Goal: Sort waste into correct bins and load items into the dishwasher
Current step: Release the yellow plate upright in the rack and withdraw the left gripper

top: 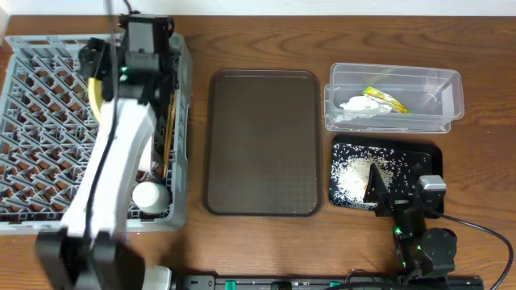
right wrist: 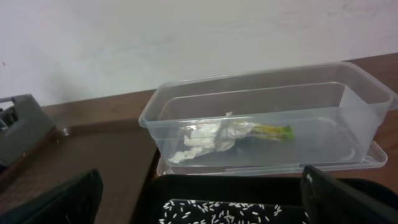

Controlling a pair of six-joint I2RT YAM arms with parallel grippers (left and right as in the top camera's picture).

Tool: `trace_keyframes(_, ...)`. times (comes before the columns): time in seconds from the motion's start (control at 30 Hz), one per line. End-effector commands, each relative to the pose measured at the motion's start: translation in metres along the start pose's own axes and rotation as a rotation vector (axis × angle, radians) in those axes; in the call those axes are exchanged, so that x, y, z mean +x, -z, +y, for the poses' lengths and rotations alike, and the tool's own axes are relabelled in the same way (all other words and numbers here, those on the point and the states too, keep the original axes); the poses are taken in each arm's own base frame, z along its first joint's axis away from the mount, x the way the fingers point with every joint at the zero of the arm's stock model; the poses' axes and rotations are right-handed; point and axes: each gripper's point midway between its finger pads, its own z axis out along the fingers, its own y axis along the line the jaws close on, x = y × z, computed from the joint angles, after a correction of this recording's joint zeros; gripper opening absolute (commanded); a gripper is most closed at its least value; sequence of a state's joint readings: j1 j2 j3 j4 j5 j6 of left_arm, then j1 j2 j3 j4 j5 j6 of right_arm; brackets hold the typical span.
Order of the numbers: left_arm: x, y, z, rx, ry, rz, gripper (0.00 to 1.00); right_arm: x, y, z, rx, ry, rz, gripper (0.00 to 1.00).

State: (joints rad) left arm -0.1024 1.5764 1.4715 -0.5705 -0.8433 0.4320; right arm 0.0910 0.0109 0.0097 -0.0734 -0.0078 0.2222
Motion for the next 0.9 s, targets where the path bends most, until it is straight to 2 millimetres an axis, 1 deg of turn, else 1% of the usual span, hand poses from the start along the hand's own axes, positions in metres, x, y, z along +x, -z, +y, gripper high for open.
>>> trace_keyframes(0.0,-0.004,0.052,0.019,0.145,0.263,-0.117,0.83,0.001,0.0,-0.002,0.008,0.014,-0.001,0.99)
trace_keyframes(0.1,0.006,0.1,0.014,0.342,0.35,-0.172,0.87,0.001,0.0,-0.002,0.008,0.014,-0.001,0.99)
trace_keyframes(0.17,0.018,0.131,0.008,0.479,0.364,-0.193,0.88,0.001,0.0,-0.002,0.008,0.014,-0.001,0.99)
trace_keyframes(0.23,0.034,0.163,0.001,0.624,0.347,-0.213,0.88,0.001,0.0,-0.002,0.008,0.014,-0.001,0.99)
trace_keyframes(0.33,0.053,0.205,-0.009,0.83,0.307,-0.253,0.9,0.001,0.0,-0.002,0.008,0.014,-0.001,0.99)
trace_keyframes(0.43,0.069,0.239,-0.015,0.999,0.278,-0.286,0.91,0.001,0.0,-0.002,0.008,0.014,-0.001,0.99)
trace_keyframes(0.5,0.078,0.249,-0.01,1.029,0.279,-0.301,0.91,0.001,0.0,-0.002,0.008,0.014,-0.001,0.99)
trace_keyframes(0.6,0.098,0.253,-0.004,1.024,0.268,-0.284,0.92,0.001,0.0,-0.002,0.008,0.014,-0.001,0.99)
trace_keyframes(0.67,0.111,0.26,-0.002,1.053,0.274,-0.27,0.93,0.001,0.0,-0.002,0.008,0.014,-0.001,0.99)
trace_keyframes(0.77,0.114,0.267,0.009,1.056,0.317,-0.312,0.93,0.001,0.0,-0.002,0.008,0.014,-0.001,0.99)
trace_keyframes(0.87,0.106,0.273,0.021,1.046,0.37,-0.396,0.93,0.001,0.0,-0.002,0.008,0.014,-0.001,0.99)
